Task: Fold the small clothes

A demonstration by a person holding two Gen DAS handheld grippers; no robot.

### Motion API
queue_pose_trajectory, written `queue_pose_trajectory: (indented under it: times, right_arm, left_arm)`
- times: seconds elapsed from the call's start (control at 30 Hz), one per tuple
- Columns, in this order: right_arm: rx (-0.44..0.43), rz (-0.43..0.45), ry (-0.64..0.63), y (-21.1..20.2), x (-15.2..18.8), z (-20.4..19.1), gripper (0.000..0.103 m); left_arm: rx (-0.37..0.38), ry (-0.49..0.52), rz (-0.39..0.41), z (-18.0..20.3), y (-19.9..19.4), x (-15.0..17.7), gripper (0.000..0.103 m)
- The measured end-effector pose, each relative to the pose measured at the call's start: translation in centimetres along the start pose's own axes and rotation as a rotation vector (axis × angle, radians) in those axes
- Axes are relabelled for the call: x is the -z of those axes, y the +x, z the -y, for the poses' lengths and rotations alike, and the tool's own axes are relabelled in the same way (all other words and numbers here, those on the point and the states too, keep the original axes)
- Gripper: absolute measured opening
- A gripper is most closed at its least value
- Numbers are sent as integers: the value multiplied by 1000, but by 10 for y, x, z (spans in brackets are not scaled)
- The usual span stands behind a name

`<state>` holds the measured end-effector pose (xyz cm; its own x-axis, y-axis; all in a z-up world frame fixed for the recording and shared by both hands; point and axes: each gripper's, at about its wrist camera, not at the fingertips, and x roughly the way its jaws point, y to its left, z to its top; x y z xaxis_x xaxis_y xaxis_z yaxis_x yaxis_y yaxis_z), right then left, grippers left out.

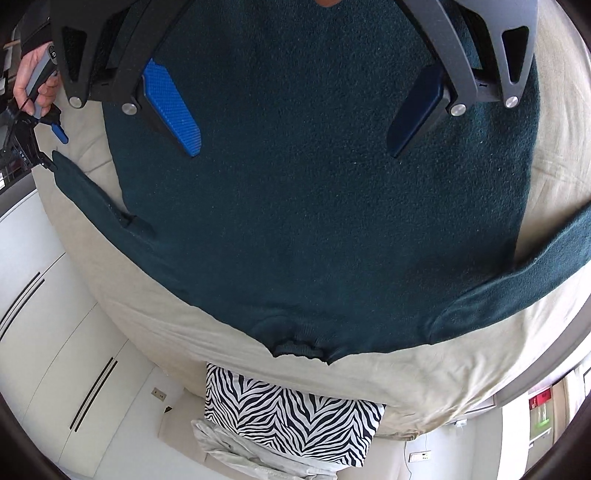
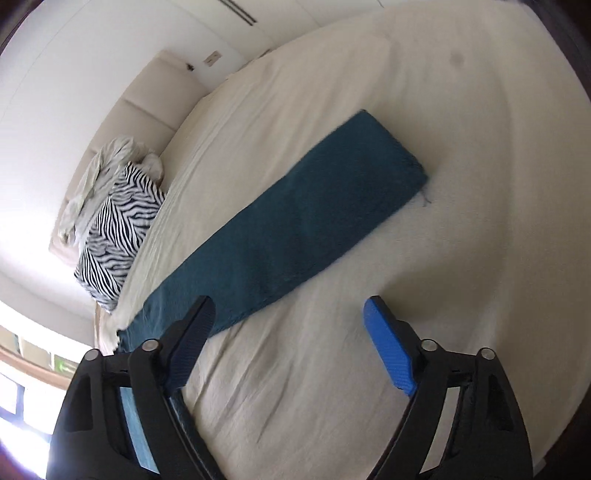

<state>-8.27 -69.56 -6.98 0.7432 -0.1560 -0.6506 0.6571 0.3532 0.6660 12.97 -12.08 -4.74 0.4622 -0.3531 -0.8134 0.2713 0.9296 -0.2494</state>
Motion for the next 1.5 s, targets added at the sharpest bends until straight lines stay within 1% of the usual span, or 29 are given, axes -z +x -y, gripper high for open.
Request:
queue_pose_trajectory:
  times: [0.03, 0.07, 0.1, 0.17, 0.23, 0.27, 0.3, 0.33, 0.4, 0.43, 0.5, 0.63, 0.7, 0.77, 0.8, 0.87, 0.93, 0.97, 1.03, 1.1, 1.13, 1.17, 1.2, 1.27, 1.33, 1.37, 1.43, 1.47, 1.5]
  right_arm:
    - [-29, 0, 57, 5, -11, 16, 63]
    - [-55, 11, 94, 8, -19, 28, 59]
    - [-73, 28, 118, 10, -28, 37, 57]
    - [-86, 52, 138, 17, -41, 47, 56]
    - [-91, 68, 132, 27, -52, 49, 53]
    - [-93, 72, 128, 34, -58, 50, 46]
    - [-91, 67, 136, 42, -64, 51, 32]
    - [-78, 60, 149, 49, -69, 53, 27]
    - [-46, 62, 156, 62, -77, 50, 13]
    - [-22, 66, 135, 64, -79, 45, 11]
    - [-11, 72, 60, 71, -81, 15, 11]
    - [-34, 68, -219, 83, -59, -96, 10]
    - [-70, 43, -403, 92, -29, -159, 10]
    - [-110, 10, -588, 104, 18, -224, 9]
    - [-139, -16, -657, 111, 44, -250, 9]
    - [-165, -77, -797, 131, 109, -294, 9]
    - [-151, -141, -937, 157, 175, -329, 10]
    - [-134, -183, -991, 170, 208, -337, 10]
    - [-105, -269, -1070, 195, 258, -343, 11]
    - [-47, -282, -1143, 202, 297, -334, 15]
    - [-51, -261, -1165, 200, 305, -329, 17]
    - [-76, -238, -1174, 197, 312, -328, 25]
    - [-106, -240, -1166, 180, 319, -310, 41]
    - [-168, -263, -1103, 163, 316, -299, 66]
    - [-210, -237, -1063, 143, 306, -284, 67]
    - [-216, -225, -1050, 122, 299, -269, 67]
    - [-212, -232, -992, 111, 285, -253, 67]
    - [-227, -258, -938, 107, 275, -243, 67]
    - [-245, -291, -876, 104, 267, -232, 67]
  left_arm:
    - [3, -9, 3, 3, 4, -4, 103]
    - [28, -17, 3, 5, 8, -8, 103]
    - [60, -27, -4, 6, 10, -10, 103]
    - [91, -38, -16, 9, 21, -18, 103]
    - [132, -49, -23, 9, 31, -25, 103]
    - [150, -56, -24, 9, 35, -29, 102]
    - [170, -64, -25, 9, 38, -32, 101]
    - [186, -71, -28, 8, 41, -35, 100]
    - [206, -88, -35, 4, 46, -41, 86]
    - [218, -98, -42, 1, 48, -43, 83]
    - [250, -118, -51, -4, 53, -48, 77]
    - [317, -166, -47, -19, 56, -54, 76]
    - [348, -196, -43, -28, 57, -57, 76]
    - [393, -236, -44, -39, 58, -59, 76]
    - [412, -255, -46, -44, 59, -59, 76]
    - [446, -285, -52, -52, 62, -58, 76]
    - [482, -319, -57, -61, 65, -57, 77]
    - [496, -334, -63, -64, 66, -55, 79]
    - [516, -354, -76, -68, 70, -52, 83]
    - [536, -360, -89, -68, 73, -50, 88]
    - [547, -366, -97, -67, 76, -48, 89]
    - [557, -374, -107, -66, 79, -47, 90]
    - [564, -385, -117, -64, 83, -46, 90]
    - [585, -404, -136, -58, 88, -46, 90]
    - [591, -394, -146, -49, 91, -47, 90]
    - [582, -384, -153, -44, 93, -47, 90]
    - [554, -368, -176, -35, 101, -49, 89]
    - [541, -360, -186, -30, 106, -51, 86]
    - [526, -349, -193, -26, 110, -51, 78]
